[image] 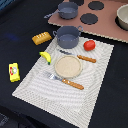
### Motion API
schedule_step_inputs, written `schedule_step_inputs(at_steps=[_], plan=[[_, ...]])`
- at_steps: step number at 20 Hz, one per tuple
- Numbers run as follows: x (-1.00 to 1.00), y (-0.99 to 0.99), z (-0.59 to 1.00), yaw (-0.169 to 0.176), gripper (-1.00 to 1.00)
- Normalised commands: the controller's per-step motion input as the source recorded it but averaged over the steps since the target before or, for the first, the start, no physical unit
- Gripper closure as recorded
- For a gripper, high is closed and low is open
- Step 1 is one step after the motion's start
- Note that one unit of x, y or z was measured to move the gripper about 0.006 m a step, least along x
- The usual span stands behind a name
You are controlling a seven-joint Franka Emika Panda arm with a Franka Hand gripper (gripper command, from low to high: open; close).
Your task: Interact with the objects in diverse but meaningful ways.
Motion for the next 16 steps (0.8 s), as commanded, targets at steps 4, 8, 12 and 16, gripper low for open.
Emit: schedule_step_inputs(at_steps=[4,8,12,16], plan=[[0.04,0.0,0.0,0.0,-1.0],[0.22,-0.11,-0.12,0.0,-1.0],[0.23,-0.35,-0.32,0.002,-1.0],[0.11,-0.48,-0.46,0.021,-1.0]])
